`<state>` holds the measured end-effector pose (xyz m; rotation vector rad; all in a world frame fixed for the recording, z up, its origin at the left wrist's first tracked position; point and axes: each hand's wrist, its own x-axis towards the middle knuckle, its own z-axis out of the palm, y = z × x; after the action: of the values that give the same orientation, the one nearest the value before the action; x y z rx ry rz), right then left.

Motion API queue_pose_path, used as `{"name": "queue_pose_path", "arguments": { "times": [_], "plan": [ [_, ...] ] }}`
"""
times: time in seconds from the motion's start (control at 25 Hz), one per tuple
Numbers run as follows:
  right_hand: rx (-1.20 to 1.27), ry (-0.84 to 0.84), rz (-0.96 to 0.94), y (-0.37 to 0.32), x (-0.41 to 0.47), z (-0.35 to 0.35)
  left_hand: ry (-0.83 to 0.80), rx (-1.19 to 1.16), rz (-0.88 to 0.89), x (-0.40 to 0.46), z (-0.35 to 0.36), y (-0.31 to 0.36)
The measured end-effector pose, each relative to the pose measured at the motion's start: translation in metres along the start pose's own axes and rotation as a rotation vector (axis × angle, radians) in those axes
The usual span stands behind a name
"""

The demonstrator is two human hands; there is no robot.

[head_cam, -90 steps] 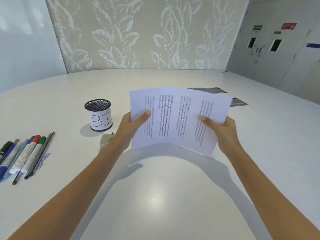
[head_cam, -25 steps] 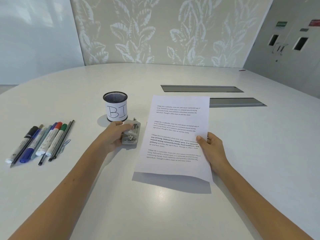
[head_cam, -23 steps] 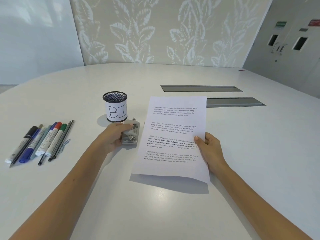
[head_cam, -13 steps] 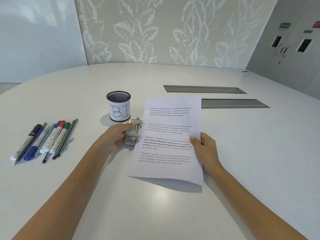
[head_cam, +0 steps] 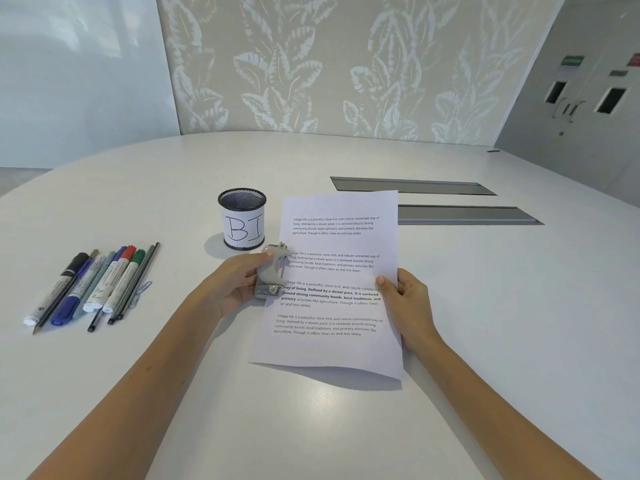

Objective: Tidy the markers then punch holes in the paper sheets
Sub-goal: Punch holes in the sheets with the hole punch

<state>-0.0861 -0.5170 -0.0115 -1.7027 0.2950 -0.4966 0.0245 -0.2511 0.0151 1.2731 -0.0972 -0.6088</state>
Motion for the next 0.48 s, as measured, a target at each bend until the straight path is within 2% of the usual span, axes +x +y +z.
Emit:
{"name": "queue_pose_path", "arguments": {
  "times": [0.32,0.48],
  "plan": [
    [0.064,-0.015,0.019,-0.009,-0.003,-0.012,0.008,-0.040,-0.042,0.001,0.018,-0.001],
    [0.095,-0.030,0.042,-0.015,-0.007,-0.023,-0.002,-0.017,0.031,-0.001,0.029,-0.002]
  ]
}}
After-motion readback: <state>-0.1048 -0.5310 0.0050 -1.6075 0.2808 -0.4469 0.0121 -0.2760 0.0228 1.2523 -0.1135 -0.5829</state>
